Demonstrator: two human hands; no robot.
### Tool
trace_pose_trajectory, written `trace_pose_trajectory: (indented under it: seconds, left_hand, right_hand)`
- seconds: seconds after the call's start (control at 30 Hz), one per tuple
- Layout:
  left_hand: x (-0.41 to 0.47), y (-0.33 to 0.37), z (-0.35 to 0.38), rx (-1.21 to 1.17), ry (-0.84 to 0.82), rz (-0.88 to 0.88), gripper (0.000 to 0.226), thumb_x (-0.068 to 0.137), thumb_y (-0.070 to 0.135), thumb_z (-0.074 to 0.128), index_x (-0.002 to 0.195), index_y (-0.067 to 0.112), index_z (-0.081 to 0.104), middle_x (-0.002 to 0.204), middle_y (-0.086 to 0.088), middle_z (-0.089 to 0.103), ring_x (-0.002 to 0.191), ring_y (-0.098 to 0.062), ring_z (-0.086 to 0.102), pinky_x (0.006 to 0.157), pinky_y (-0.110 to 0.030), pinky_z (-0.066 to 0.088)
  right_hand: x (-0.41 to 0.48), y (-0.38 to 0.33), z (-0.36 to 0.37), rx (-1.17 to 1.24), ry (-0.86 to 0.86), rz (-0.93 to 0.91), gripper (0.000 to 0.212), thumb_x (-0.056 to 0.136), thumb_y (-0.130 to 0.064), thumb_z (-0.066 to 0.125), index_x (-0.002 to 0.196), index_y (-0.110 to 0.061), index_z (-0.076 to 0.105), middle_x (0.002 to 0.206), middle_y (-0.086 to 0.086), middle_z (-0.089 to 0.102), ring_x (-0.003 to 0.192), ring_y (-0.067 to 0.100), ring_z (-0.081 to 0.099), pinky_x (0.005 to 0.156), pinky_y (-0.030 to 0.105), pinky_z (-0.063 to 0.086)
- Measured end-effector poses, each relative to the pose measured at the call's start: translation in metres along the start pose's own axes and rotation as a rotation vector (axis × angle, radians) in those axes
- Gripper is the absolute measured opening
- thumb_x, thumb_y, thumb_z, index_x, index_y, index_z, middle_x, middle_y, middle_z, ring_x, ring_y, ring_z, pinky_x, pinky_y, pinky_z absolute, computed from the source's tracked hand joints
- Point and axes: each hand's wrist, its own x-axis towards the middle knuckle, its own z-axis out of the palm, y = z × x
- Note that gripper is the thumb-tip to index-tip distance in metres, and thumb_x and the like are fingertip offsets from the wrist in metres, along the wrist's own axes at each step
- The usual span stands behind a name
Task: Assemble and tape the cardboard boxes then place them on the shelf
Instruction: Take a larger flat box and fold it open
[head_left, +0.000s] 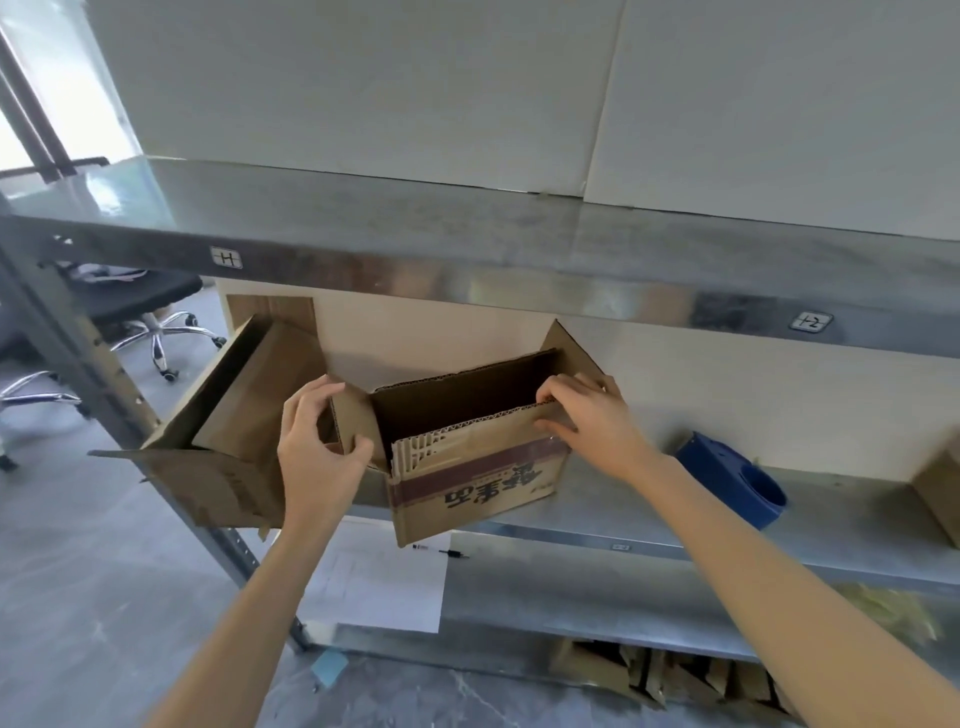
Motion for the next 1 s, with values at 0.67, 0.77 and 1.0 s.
trace_pose_trajectory:
  seconds: [0.67,0.77,1.0]
  left_hand:
    - [0.020,0.022,0.091,-0.259,-0.311,-0.011,0.060,0.079,-0.004,0.073,0.127,0.026,0.054,0.132,0.015,0.057,0.123,-0.003,0.055,0.082,-0.014,0.051]
    - [0.019,0.030,0.100,-0.256,-0.274,-0.021,0.058,0.081,-0.004,0.071,0.126,0.027,0.053,0.133,0.017,0.055,0.117,0.005,0.056,0.078,-0.010,0.051]
    - [0.023,0.052,0.119,-0.215,-0.202,-0.079,0.030,0.091,0.017,0.070,0.117,0.025,0.060,0.115,0.013,0.065,0.108,-0.003,0.060,0.069,-0.001,0.045]
  right_hand:
    - [-0.072,0.055,-0.032,0.130,0.117,0.288,0.021,0.086,-0.035,0.072,0.103,-0.029,0.060,0.101,-0.016,0.064,0.097,0.008,0.055,0.094,0.039,0.040]
    - [-0.075,0.067,-0.042,0.163,0.110,0.287,0.019,0.088,-0.034,0.070,0.103,-0.030,0.060,0.098,-0.017,0.066,0.093,0.004,0.059,0.095,0.042,0.043]
    - [-0.063,0.097,-0.061,0.254,0.181,0.264,0.020,0.090,-0.041,0.060,0.096,-0.024,0.068,0.086,-0.013,0.068,0.084,0.005,0.062,0.084,0.042,0.051]
